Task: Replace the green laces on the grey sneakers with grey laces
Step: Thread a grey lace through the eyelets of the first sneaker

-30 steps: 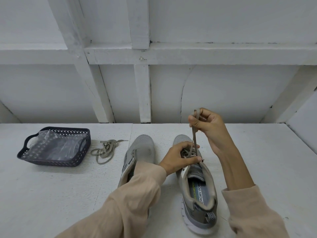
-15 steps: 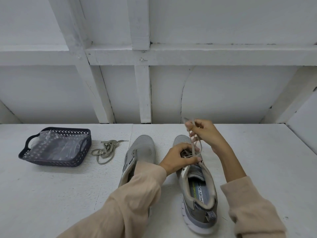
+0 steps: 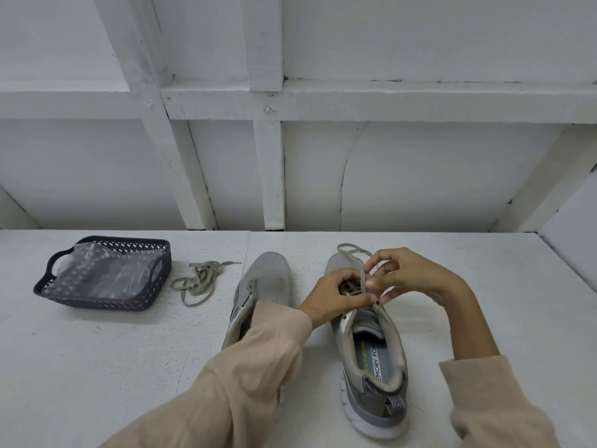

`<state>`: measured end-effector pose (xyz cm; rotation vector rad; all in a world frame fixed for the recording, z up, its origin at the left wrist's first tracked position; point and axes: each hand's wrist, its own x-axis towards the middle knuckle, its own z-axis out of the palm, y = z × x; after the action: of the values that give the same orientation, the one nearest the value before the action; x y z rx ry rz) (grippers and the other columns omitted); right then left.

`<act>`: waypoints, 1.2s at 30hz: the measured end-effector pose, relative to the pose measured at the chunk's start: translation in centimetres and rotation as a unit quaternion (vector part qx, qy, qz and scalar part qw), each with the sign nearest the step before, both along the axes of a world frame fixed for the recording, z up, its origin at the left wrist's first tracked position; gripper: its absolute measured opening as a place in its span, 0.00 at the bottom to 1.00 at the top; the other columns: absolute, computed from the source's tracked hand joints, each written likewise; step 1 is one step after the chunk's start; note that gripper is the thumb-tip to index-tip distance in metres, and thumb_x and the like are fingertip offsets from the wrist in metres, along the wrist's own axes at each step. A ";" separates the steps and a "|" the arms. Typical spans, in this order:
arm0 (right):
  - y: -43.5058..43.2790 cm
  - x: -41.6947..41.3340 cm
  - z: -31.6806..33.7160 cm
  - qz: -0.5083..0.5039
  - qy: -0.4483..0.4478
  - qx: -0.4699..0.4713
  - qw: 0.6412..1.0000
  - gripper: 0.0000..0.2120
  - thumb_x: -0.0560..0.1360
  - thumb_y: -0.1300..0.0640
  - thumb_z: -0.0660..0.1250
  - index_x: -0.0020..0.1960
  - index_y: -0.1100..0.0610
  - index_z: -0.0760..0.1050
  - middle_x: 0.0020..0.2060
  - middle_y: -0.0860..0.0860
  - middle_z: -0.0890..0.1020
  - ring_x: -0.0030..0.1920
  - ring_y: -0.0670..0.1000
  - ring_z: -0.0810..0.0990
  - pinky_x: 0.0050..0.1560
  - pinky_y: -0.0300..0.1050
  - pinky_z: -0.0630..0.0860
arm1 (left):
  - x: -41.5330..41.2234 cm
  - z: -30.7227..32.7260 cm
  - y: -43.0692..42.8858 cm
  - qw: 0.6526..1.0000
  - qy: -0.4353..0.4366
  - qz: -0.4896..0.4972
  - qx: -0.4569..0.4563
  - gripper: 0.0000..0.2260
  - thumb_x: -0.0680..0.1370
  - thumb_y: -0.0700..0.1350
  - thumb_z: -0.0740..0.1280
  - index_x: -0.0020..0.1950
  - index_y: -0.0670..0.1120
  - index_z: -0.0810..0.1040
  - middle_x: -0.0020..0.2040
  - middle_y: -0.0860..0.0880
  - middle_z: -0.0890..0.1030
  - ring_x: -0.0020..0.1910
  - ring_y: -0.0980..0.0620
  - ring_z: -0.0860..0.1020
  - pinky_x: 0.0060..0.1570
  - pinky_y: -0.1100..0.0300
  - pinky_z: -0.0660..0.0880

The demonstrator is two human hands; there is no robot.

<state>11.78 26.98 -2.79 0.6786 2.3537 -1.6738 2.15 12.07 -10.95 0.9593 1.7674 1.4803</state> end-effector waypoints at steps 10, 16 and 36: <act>0.4 0.5 -0.4 0.057 0.013 0.049 0.997 0.21 0.65 0.77 0.72 0.54 0.61 0.77 0.39 0.62 0.84 0.38 0.56 0.84 0.40 0.43 0.79 | -0.1 -0.2 0.0 1.000 -0.012 -0.007 0.006 0.14 0.70 0.42 0.78 0.54 0.48 0.81 0.48 0.52 0.82 0.48 0.58 0.80 0.55 0.64 0.75; -1.0 0.0 1.7 0.024 0.129 0.053 0.990 0.18 0.69 0.76 0.68 0.55 0.59 0.74 0.36 0.57 0.83 0.35 0.52 0.78 0.36 0.43 0.75 | -0.1 -0.1 0.0 1.000 0.009 -0.004 -0.004 0.20 0.63 0.55 0.75 0.53 0.52 0.78 0.46 0.54 0.81 0.45 0.57 0.79 0.51 0.64 0.75; -0.6 -1.0 0.5 0.136 -0.008 0.227 0.964 0.06 0.74 0.65 0.69 0.41 0.56 0.78 0.30 0.48 0.80 0.32 0.47 0.77 0.33 0.37 0.71 | 0.0 0.1 -0.2 1.000 0.021 -0.016 -0.001 0.27 0.62 0.54 0.76 0.59 0.56 0.73 0.55 0.54 0.80 0.56 0.56 0.79 0.61 0.61 0.74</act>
<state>10.74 26.37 -2.27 0.3992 2.6959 -1.0214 2.11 11.89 -10.81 1.0193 1.7746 1.4472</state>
